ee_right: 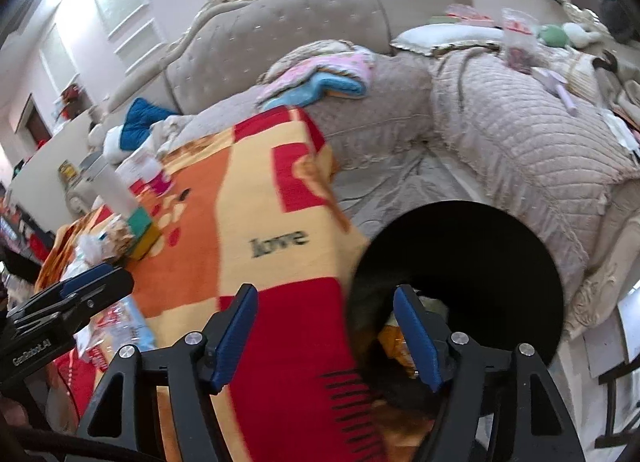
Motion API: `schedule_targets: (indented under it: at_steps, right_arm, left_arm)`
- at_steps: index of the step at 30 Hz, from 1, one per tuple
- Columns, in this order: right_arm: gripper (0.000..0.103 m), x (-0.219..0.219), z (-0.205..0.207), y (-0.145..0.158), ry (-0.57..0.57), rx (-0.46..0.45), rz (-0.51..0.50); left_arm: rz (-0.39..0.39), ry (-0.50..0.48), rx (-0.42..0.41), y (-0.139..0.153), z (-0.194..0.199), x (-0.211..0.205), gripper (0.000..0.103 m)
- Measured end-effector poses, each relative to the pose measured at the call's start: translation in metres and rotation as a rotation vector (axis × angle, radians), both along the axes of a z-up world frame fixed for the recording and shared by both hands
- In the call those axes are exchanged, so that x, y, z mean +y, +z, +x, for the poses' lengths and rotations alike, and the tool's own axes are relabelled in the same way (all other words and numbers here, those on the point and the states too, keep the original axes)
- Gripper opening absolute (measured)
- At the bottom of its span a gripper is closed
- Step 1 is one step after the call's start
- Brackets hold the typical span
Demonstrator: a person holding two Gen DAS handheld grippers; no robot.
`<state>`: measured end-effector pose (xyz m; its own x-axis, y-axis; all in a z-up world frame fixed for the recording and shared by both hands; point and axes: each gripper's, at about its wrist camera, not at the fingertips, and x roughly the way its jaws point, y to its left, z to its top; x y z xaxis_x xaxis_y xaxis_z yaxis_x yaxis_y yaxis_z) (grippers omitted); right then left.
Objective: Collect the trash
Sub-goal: 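Move the right tool back to the blanket and grasp the clear printed plastic bag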
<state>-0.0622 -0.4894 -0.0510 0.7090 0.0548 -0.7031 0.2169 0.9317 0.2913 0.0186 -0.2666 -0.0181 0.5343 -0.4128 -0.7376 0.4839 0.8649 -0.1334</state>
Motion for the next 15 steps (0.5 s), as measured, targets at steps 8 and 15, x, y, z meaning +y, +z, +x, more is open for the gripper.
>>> schedule_targets:
  at_steps: [8,15]
  right_arm:
    - [0.069,0.054,0.021,0.001,0.135,0.006,0.027]
    - [0.069,0.096,0.039,0.002,0.241,0.004,0.047]
  left_arm:
    - [0.014,0.092,0.022,-0.004,0.005,0.063,0.059]
    - [-0.003,0.205,0.072,-0.022,0.022,0.124,0.059]
